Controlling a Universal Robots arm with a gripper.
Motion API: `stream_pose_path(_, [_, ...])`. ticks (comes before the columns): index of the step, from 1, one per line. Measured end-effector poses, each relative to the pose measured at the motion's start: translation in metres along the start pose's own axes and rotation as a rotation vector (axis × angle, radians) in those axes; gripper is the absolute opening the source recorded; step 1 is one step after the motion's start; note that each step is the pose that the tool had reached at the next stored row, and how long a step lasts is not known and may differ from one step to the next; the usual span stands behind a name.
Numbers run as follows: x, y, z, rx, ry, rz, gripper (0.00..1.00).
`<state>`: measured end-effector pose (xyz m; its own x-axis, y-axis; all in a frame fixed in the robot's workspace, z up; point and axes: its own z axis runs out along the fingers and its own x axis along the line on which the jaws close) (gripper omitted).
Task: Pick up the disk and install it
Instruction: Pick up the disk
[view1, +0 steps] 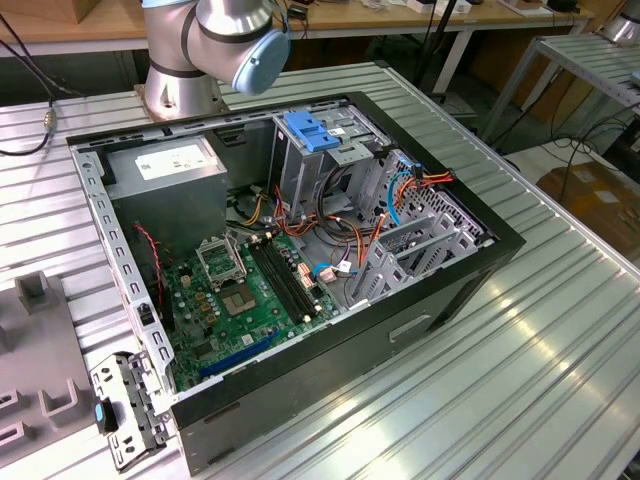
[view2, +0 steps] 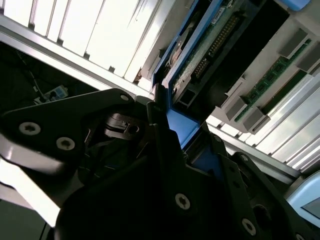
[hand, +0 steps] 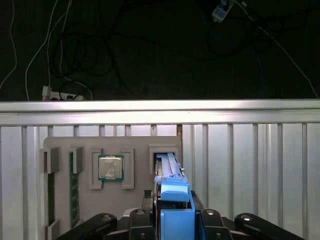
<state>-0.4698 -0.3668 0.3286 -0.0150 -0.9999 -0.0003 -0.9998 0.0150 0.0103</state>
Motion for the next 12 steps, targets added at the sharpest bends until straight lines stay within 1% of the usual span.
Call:
stream_pose_path(7, [0.0,0.0001,-0.0112,0.0,-0.0001,0.0,0.37])
stream_pose_path(8, [0.0,0.0001,-0.0149,0.0,0.0,0.0,0.37])
stream_pose_path(12, [0.0,0.0002,-0.0214,0.0001,-0.0001,0.0,0.37])
